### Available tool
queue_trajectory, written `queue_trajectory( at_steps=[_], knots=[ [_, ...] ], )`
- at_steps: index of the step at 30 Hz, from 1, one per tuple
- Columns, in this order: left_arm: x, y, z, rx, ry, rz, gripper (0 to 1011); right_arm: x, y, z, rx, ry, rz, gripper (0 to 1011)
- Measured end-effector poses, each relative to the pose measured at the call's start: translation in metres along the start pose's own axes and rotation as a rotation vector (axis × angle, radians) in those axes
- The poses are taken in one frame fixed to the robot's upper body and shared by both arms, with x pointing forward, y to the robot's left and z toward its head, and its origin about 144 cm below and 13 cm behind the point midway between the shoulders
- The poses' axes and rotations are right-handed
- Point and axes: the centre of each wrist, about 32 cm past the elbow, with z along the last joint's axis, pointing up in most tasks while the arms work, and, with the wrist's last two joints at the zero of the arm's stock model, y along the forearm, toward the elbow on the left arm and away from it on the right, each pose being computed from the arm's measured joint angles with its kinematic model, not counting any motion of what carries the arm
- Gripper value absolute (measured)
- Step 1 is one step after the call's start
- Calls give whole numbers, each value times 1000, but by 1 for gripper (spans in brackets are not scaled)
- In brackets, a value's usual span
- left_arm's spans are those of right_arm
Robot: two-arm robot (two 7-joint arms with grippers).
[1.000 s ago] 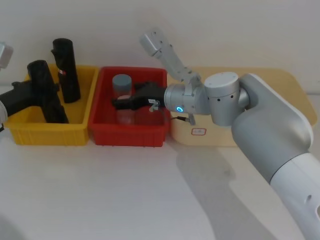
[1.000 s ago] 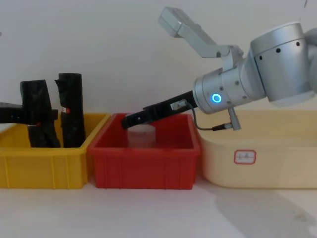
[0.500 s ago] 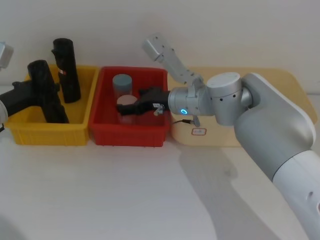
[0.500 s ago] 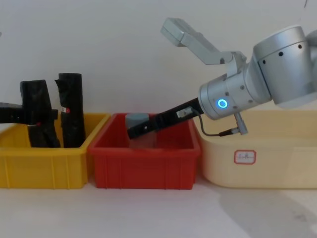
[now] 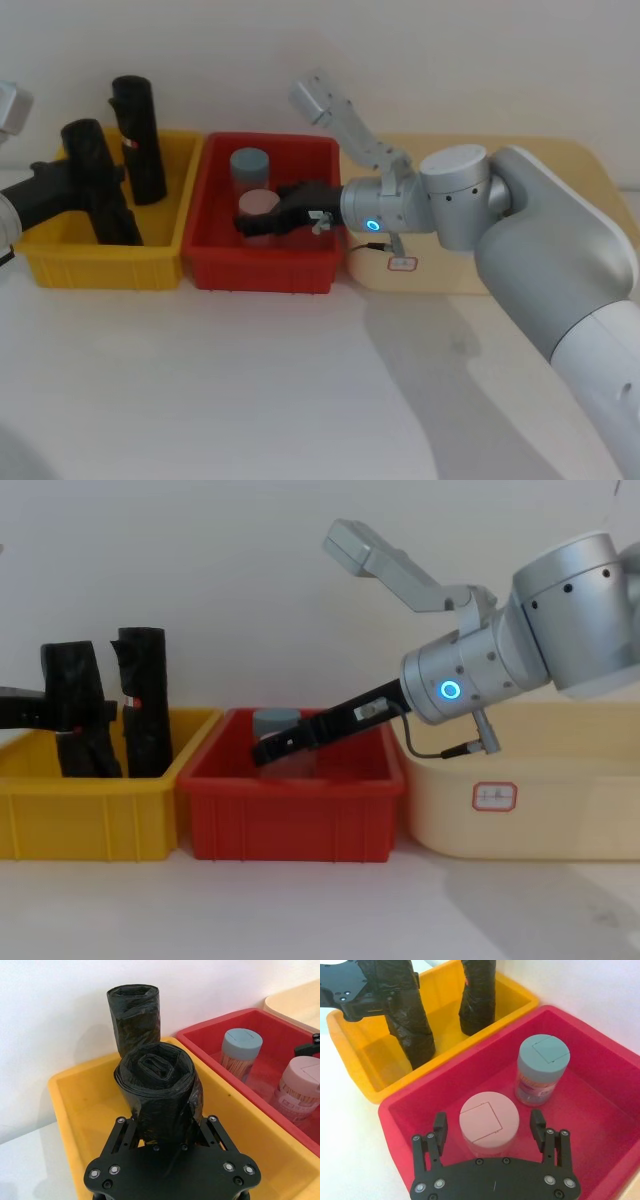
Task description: Pick up the garbage bag with the one hand and transfer it to the other hand.
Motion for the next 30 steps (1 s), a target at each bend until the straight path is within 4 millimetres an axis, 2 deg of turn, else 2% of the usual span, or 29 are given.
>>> queue_trajectory(
  at_steps=[6, 13, 20, 30],
  knots=[
    [0, 0, 0, 0, 0, 0, 396, 0, 0, 0, 0, 2, 10, 1001],
    [0, 0, 0, 0, 0, 0, 396, 0, 1, 0, 0, 4, 16, 865],
    [0, 0, 0, 0, 0, 0, 396, 0, 1, 0, 1, 4, 20, 655],
    [0, 0, 0, 0, 0, 0, 396, 0, 1, 0, 1, 5, 22, 647]
  ],
)
